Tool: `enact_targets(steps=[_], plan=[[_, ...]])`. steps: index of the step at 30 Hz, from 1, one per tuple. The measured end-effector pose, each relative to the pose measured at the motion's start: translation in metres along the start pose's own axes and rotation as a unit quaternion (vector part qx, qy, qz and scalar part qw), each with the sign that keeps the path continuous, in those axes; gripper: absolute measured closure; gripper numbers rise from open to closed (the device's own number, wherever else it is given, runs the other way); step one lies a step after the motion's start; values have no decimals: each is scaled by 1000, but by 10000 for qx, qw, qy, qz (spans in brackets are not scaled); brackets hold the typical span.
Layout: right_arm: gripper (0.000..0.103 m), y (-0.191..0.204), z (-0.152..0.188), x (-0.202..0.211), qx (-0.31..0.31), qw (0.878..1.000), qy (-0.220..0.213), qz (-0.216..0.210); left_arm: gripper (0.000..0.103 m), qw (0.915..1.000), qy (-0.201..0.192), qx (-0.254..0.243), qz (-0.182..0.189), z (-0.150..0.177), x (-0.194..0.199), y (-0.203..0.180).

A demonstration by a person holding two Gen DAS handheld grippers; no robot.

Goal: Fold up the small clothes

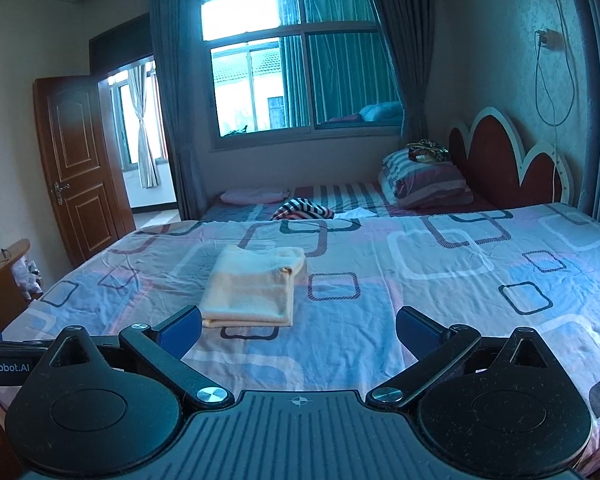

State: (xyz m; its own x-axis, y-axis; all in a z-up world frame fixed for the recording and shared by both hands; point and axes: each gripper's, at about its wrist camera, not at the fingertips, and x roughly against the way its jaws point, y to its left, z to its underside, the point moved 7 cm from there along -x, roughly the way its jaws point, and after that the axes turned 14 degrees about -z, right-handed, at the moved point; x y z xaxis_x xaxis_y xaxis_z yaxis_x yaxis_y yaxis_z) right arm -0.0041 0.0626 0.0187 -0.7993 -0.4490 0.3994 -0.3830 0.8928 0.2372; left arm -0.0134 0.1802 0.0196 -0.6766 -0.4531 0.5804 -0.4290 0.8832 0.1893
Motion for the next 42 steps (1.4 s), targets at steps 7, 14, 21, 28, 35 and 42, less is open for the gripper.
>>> enact_targets(steps=[7, 14, 21, 28, 35, 42], plan=[[1, -1, -1, -1, -38, 10000, -6, -25, 1, 10000, 5, -1, 5, -2, -1, -1], [1, -1, 1, -4, -50, 10000, 41, -37, 1, 10000, 11, 49, -17, -3, 0, 1], [1, -2, 3, -9, -73, 9999, 73, -66, 1, 10000, -20, 55, -16, -4, 1, 1], [1, -2, 2, -10, -62, 9999, 78, -65, 1, 10000, -15, 67, -8, -4, 0, 0], [1, -4, 4, -11, -68, 9999, 94, -58, 1, 10000, -13, 84, -18, -3, -1, -1], [1, -4, 4, -11, -86, 9999, 90, -70, 1, 10000, -6, 93, -20, -2, 0, -2]])
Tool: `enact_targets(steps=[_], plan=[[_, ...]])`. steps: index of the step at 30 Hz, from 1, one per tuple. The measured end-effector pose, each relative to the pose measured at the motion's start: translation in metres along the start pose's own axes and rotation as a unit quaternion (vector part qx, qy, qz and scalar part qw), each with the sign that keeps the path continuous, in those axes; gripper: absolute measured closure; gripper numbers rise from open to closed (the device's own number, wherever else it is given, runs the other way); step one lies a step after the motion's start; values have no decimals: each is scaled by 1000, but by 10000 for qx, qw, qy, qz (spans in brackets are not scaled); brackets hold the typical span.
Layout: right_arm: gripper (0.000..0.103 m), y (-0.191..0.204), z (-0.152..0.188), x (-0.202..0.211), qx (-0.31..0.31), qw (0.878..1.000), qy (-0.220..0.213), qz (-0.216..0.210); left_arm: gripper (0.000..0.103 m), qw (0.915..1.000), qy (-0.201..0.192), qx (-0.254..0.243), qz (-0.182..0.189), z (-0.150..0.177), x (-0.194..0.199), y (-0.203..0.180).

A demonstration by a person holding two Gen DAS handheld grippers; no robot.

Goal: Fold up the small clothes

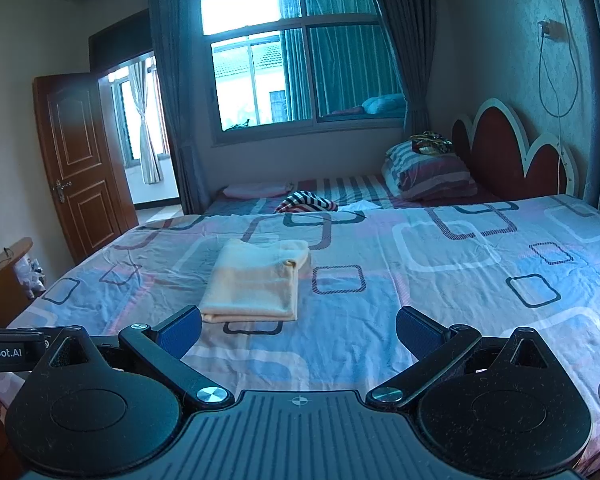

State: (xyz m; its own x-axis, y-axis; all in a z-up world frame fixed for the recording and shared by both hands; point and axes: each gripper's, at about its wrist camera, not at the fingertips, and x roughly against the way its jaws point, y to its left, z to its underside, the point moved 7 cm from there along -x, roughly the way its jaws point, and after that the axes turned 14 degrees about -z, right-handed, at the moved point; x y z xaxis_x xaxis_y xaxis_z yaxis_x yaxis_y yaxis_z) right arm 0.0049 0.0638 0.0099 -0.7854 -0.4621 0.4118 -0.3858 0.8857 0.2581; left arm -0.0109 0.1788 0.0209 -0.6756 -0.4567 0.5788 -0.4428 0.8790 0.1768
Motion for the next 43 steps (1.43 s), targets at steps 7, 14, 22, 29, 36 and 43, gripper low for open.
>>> enact_targets(steps=[7, 14, 22, 29, 36, 43], plan=[[1, 0, 0, -1, 6, 10000, 14, -16, 1, 10000, 5, -2, 5, 0, -1, 0], [1, -1, 1, -4, -11, 10000, 44, -8, 1, 10000, 14, -8, -8, 0, -2, 0], [1, -3, 6, -14, -39, 9999, 146, 0, 1, 10000, 57, -26, 3, 1, -8, -2], [1, -8, 6, -25, -77, 9997, 231, 25, 1, 9996, 247, -49, 107, -1, -30, -10], [1, -17, 8, -40, -160, 9993, 337, 63, 1, 9993, 243, -205, 200, -7, -47, -23], [1, -34, 15, -66, -280, 9979, 561, 142, 1, 9985, 174, -8, 517, -16, -78, -38]])
